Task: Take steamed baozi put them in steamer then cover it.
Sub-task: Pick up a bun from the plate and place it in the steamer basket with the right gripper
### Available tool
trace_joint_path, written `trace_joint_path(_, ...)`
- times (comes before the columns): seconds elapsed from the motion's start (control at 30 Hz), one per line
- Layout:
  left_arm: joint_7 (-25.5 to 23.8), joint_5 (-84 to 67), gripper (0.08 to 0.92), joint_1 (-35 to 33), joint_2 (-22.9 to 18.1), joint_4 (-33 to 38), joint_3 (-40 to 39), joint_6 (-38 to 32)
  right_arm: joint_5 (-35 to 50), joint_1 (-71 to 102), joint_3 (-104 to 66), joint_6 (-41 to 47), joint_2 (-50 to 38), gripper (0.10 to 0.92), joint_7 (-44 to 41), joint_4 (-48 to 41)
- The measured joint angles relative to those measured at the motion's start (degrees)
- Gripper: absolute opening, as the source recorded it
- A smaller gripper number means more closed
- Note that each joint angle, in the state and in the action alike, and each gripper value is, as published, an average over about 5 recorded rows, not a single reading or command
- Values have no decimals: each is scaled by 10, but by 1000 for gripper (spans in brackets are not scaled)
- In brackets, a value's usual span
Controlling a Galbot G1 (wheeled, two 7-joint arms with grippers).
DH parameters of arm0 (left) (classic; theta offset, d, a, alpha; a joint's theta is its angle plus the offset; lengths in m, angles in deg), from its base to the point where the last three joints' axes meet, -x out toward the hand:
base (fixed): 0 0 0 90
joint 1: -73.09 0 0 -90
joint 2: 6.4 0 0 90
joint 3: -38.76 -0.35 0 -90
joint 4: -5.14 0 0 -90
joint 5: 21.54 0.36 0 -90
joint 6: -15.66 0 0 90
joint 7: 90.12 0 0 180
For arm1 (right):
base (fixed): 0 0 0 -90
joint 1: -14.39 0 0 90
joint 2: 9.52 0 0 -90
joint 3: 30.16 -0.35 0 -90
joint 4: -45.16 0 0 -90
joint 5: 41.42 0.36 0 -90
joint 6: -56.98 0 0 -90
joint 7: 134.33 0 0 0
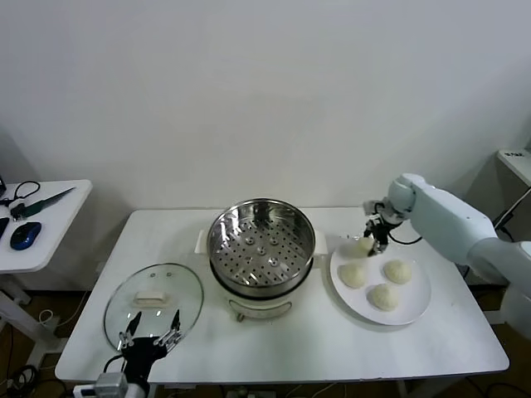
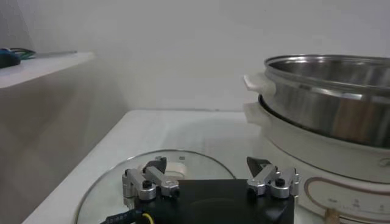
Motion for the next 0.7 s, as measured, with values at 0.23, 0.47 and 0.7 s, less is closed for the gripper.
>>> trace_joint_path(0.23,2,2,823,-2,0,7,-5,-1,87,-171,127,-50,14,628,5,139)
trace_joint_path(0.47,5,9,823,-1,-3,12,-6,-1,92,-263,196,-115,65,628,33,266)
trace_joint_path(0.7,6,15,823,-8,-4,23,-2,-1,6,-253,207,-201,118,628,72,289)
